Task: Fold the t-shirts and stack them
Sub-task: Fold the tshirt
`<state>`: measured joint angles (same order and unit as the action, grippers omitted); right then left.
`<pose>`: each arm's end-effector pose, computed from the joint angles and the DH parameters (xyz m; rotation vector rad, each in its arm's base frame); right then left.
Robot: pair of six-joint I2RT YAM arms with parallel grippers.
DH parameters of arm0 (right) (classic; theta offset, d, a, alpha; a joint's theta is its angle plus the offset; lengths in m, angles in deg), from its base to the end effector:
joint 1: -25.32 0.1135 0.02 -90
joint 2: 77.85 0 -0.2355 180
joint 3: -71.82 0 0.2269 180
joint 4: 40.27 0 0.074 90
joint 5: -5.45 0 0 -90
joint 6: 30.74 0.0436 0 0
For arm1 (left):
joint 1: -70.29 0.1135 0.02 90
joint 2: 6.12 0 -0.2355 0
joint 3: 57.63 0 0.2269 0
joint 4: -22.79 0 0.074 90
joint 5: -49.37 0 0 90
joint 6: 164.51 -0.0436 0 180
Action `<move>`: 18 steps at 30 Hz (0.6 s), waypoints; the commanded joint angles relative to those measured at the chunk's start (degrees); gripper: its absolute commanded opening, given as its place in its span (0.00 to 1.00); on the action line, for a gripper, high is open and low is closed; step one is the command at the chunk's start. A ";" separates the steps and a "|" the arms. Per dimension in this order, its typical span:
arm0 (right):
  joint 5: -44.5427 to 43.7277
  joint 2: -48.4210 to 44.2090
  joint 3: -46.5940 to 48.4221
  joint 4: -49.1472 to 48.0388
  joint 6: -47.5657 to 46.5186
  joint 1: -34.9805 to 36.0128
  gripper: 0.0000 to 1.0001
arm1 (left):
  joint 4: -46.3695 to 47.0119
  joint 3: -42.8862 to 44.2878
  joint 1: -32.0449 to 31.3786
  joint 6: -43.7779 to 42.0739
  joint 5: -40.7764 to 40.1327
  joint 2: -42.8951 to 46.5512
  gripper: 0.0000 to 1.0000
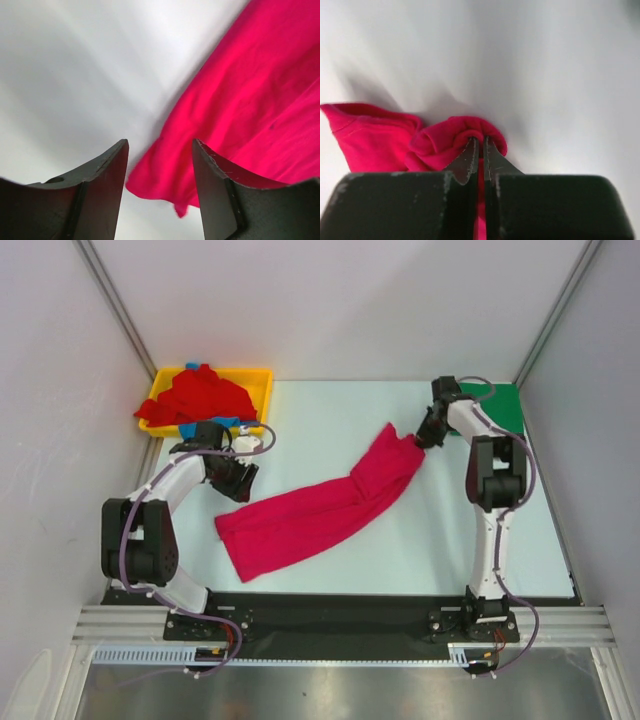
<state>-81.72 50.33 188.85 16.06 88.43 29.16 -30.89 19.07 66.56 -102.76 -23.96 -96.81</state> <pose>0.4321 0.0312 0.1462 0.5941 2.7057 0.2223 0.2856 -0.0312 0.1870 0.8153 2.5630 -0.2722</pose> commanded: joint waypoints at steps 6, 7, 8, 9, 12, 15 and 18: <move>1.21 30.33 44.00 -3.98 0.00 3.46 0.00 | -1.73 -1.51 -0.40 2.76 0.47 -2.38 0.61; 1.56 32.03 48.12 -5.73 1.49 3.55 0.00 | -1.47 -1.68 -1.27 2.85 0.12 -3.60 0.61; 1.83 32.74 47.99 -11.14 3.07 3.46 0.00 | -1.03 -1.77 -1.81 2.85 -0.14 -4.22 0.61; 2.09 33.01 47.03 -14.42 6.66 3.37 0.00 | -0.59 -1.77 -2.42 2.85 -0.40 -5.01 0.62; -0.36 34.32 47.36 -22.17 10.72 3.37 0.00 | 0.47 -1.42 -5.41 2.24 -1.64 -8.44 0.62; -2.29 36.09 50.80 -25.87 11.52 3.37 0.00 | 0.64 -0.37 -7.08 2.15 -0.85 -11.52 0.62; -2.74 35.12 50.28 -28.07 10.74 2.67 0.04 | -0.32 -1.15 -8.84 1.45 1.51 -12.92 0.60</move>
<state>-81.02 84.82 236.91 -5.73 97.85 32.76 -30.65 19.03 59.17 -100.99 -26.08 -106.43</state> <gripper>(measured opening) 0.027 0.607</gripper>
